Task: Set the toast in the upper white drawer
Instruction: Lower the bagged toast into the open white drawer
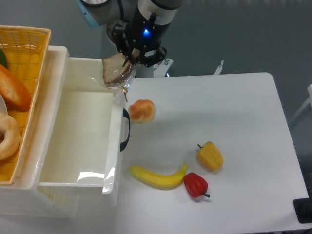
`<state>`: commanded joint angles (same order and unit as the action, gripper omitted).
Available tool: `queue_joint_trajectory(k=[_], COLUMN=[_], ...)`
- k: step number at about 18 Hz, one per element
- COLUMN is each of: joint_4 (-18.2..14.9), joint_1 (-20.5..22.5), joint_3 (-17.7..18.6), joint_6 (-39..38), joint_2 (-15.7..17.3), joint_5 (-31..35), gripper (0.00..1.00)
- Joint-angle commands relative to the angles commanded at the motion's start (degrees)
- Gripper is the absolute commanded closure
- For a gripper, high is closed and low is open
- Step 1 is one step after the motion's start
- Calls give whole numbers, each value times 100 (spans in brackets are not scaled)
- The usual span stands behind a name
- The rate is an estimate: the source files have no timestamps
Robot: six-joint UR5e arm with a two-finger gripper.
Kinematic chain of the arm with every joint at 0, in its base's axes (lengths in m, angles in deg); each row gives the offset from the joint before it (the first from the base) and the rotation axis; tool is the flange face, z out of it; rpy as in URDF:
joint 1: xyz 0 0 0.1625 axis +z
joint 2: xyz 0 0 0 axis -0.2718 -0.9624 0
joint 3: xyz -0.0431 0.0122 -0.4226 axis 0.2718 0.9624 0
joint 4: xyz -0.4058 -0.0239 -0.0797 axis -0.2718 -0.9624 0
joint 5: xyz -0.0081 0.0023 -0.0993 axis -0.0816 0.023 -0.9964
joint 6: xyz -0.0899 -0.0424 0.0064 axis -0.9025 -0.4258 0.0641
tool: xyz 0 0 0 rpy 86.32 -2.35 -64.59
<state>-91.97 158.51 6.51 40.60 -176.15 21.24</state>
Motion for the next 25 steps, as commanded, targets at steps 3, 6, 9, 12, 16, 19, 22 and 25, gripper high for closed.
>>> queue_joint_trajectory(k=[3, 6, 9, 12, 16, 19, 22, 25], joint_4=[0, 105, 246, 255, 290, 386, 562, 677], joint_1=[-150, -334, -466, -501, -528, -572, -616, -625], joint_3=[9, 17, 26, 26, 26, 44, 114, 123], joint_6=[-140, -316, -509, -519, -597, -711, -738, -730], joint_2=[-114, -193, -272, -316, -369, -387, -404, -396], joint_5=[26, 18, 26, 35, 35, 35, 53, 114], gripper=[86, 86, 86, 85, 82, 77, 41, 10])
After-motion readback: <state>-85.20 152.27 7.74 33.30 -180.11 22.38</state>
